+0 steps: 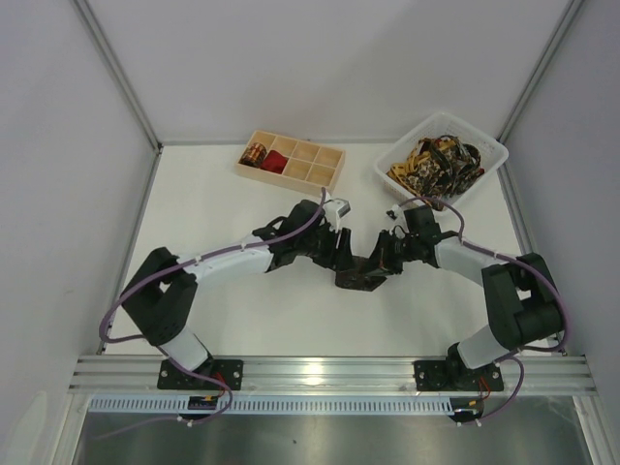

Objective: Roll the ties
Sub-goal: Roll the tie

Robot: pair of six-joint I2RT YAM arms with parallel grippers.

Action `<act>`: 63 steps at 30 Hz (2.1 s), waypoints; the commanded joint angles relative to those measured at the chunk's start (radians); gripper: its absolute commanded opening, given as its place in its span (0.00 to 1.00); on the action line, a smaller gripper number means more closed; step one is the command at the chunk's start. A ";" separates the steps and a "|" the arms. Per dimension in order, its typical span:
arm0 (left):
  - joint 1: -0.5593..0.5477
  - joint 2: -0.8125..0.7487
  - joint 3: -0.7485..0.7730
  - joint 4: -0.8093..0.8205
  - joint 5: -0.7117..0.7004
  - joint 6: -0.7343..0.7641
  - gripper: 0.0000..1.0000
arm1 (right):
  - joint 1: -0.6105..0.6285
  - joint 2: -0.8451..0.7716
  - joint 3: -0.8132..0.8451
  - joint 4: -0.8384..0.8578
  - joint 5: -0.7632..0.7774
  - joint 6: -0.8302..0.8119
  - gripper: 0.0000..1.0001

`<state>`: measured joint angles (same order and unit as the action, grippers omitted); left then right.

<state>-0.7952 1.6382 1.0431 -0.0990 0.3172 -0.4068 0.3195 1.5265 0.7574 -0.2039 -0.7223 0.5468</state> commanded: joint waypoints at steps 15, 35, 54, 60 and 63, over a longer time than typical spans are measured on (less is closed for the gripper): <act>0.149 0.006 -0.160 0.199 0.235 -0.049 0.70 | -0.002 0.067 0.006 0.061 0.029 -0.018 0.01; 0.174 0.175 -0.146 0.384 0.240 -0.088 0.82 | -0.031 0.110 0.083 0.031 0.001 -0.033 0.01; 0.177 0.072 -0.235 0.377 0.145 -0.316 0.84 | -0.030 0.147 0.157 0.024 -0.003 -0.015 0.01; 0.169 0.032 -0.284 0.432 0.108 -0.362 0.86 | -0.025 0.156 0.161 0.024 0.001 -0.015 0.01; 0.157 0.023 -0.301 0.479 0.095 -0.379 0.86 | -0.023 0.164 0.164 0.029 0.001 -0.011 0.01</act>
<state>-0.6270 1.7153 0.7578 0.2886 0.4435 -0.7395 0.2890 1.6794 0.8837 -0.1822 -0.7155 0.5343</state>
